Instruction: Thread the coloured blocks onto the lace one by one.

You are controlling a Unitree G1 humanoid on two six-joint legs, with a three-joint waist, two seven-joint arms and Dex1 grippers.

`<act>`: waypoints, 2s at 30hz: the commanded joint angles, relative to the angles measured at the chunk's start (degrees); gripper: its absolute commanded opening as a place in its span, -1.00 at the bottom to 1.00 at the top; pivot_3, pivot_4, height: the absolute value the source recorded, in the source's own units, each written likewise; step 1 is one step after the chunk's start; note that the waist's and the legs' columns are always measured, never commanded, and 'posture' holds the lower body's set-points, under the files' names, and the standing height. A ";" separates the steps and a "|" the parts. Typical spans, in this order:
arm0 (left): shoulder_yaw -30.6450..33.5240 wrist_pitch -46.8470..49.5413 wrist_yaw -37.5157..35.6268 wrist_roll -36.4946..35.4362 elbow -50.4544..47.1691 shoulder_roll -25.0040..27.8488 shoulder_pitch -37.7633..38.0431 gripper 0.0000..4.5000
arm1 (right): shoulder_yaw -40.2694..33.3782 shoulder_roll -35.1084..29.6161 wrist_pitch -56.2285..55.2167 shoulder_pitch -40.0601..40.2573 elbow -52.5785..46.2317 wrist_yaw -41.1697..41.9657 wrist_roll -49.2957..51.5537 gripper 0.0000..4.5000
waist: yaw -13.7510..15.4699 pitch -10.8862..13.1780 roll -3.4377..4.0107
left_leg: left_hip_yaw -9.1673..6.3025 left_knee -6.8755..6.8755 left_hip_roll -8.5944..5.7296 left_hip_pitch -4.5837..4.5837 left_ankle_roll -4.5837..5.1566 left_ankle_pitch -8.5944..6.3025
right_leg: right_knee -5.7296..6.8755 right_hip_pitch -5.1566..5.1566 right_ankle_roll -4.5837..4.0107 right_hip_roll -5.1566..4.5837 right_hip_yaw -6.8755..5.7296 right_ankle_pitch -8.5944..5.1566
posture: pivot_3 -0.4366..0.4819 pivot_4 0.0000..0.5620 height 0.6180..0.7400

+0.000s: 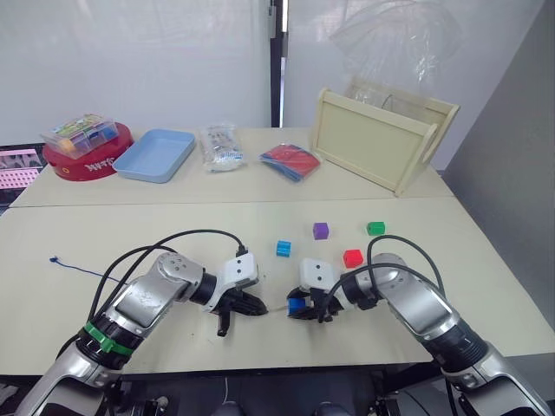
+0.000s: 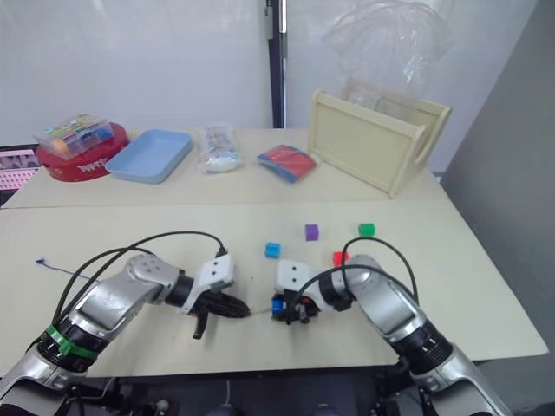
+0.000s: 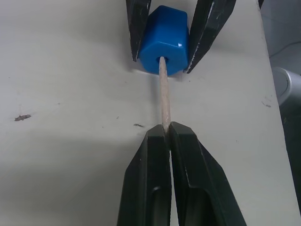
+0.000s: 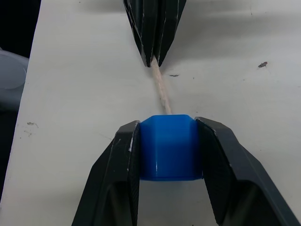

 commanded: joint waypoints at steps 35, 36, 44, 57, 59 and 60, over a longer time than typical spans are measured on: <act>7.04 -15.77 -5.52 -0.70 3.99 0.54 5.46 0.16 | 1.03 -0.03 4.01 3.10 -3.10 -2.42 0.93 -0.43 | -0.14 -0.03 -0.05 | -0.03 0.04 -0.03 0.12 -0.02 0.01 | 0.02 0.11 0.00 -0.03 -0.01 0.00 | -0.05 -0.47 1.00; 6.96 -17.24 -5.86 -0.22 4.37 1.18 6.23 0.16 | 0.99 -0.04 4.01 3.02 -2.97 -2.47 0.90 -0.43 | -0.10 -0.03 -0.05 | -0.02 0.04 -0.04 0.11 -0.02 0.01 | 0.02 0.11 0.00 -0.04 0.00 0.00 | -0.05 -0.47 1.00; 4.19 -25.95 -3.19 5.62 9.86 -1.49 7.32 0.05 | 0.79 0.09 4.74 2.52 -2.96 -2.58 1.10 -0.43 | 0.09 -0.03 -0.05 | -0.02 0.05 -0.03 0.11 -0.02 0.01 | 0.00 0.12 0.00 -0.04 -0.01 0.00 | -0.05 -0.47 1.00; 3.31 -25.19 -3.00 5.50 9.27 -5.50 7.79 -0.98 | 0.46 -0.29 5.55 2.62 -3.48 -2.90 1.30 -0.43 | 0.12 -0.05 -0.08 | -0.02 0.05 -0.04 0.14 -0.01 0.01 | 0.01 0.17 0.00 -0.04 -0.01 0.00 | -0.05 -0.47 1.00; 3.52 -24.45 -2.80 5.18 8.92 -6.03 7.56 -0.98 | 0.48 -0.40 5.65 2.71 -3.65 -2.99 1.35 -0.43 | 0.11 -0.05 -0.08 | -0.02 0.05 -0.04 0.14 -0.01 0.01 | 0.01 0.17 0.00 -0.04 -0.01 0.00 | -0.05 -0.47 1.00; 3.58 -24.05 -2.33 5.05 8.71 -6.71 7.22 -0.98 | 0.50 -0.43 5.70 2.76 -3.69 -3.06 1.39 -0.43 | 0.13 -0.05 -0.08 | -0.02 0.05 -0.04 0.15 -0.01 0.01 | 0.01 0.17 0.00 -0.04 -0.02 0.00 | -0.05 -0.47 1.00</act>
